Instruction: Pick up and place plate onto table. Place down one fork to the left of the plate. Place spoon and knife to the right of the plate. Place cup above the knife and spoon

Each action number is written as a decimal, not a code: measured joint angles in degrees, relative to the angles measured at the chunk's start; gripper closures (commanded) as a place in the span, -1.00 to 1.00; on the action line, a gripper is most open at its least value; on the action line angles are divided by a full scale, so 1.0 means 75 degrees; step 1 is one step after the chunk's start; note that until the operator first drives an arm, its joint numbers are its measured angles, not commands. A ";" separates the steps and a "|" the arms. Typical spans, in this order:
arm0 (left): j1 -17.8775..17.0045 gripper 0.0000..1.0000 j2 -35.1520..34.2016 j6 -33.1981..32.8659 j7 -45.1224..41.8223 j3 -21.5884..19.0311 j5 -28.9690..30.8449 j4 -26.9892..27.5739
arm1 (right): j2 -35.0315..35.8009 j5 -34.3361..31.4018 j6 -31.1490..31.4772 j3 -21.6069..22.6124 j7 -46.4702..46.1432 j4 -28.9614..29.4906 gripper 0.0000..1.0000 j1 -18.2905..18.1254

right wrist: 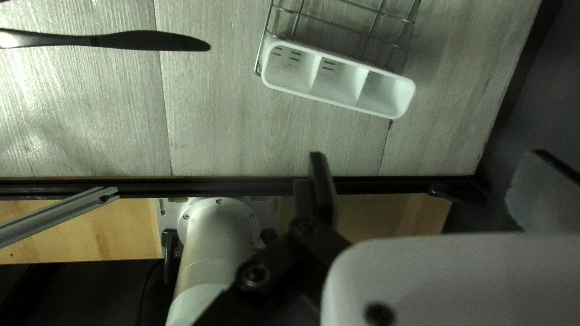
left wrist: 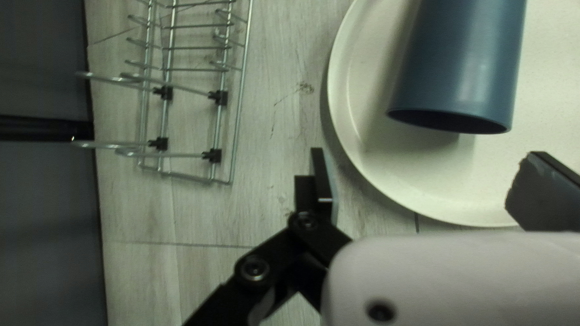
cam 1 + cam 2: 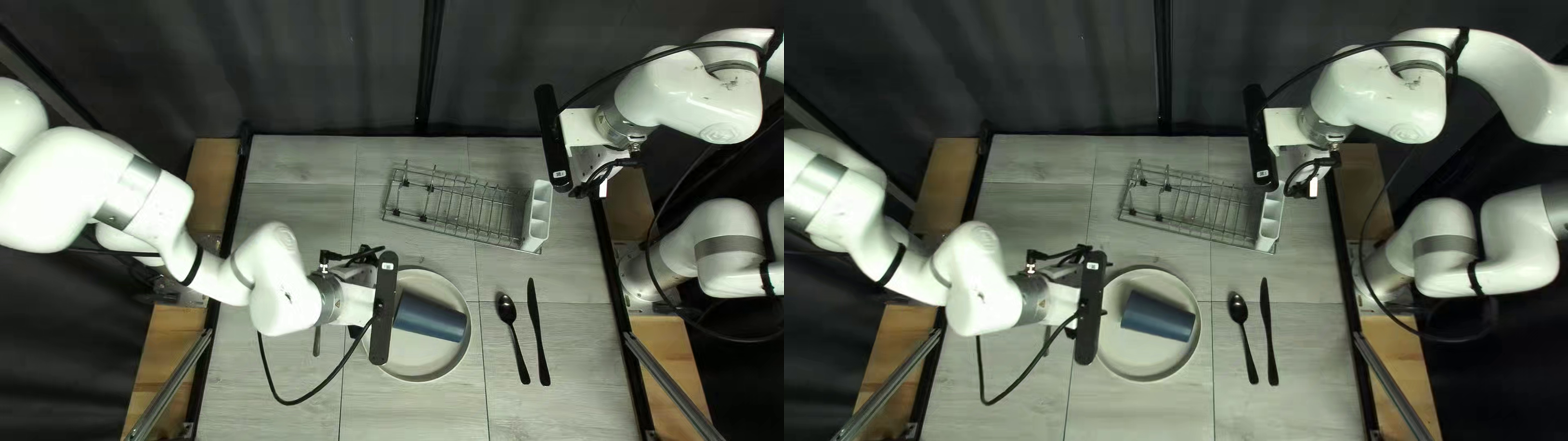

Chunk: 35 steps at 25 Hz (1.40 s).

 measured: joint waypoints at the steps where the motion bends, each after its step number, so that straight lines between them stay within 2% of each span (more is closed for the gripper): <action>1: 0.0008 -1.00 0.0020 -0.0029 -0.0040 0.0001 0.0072 -0.0026 | 0.0000 0.0000 0.0000 0.0000 0.0000 0.0000 -1.00 0.0000; 13: 0.0086 -1.00 0.0730 -0.0119 -0.1319 0.0038 0.1789 0.0056 | 0.0000 0.0000 0.0000 0.0000 0.0000 0.0000 -1.00 0.0000; 22: 0.0051 -1.00 0.1614 -0.0068 -0.2389 0.0160 0.3283 0.0425 | 0.0000 0.0000 0.0000 0.0000 0.0000 0.0000 -1.00 0.0000; 35: -0.0089 -1.00 0.2574 0.0169 -0.3259 0.0296 0.4836 0.1092 | 0.0000 0.0000 0.0000 0.0000 0.0000 0.0000 -1.00 0.0000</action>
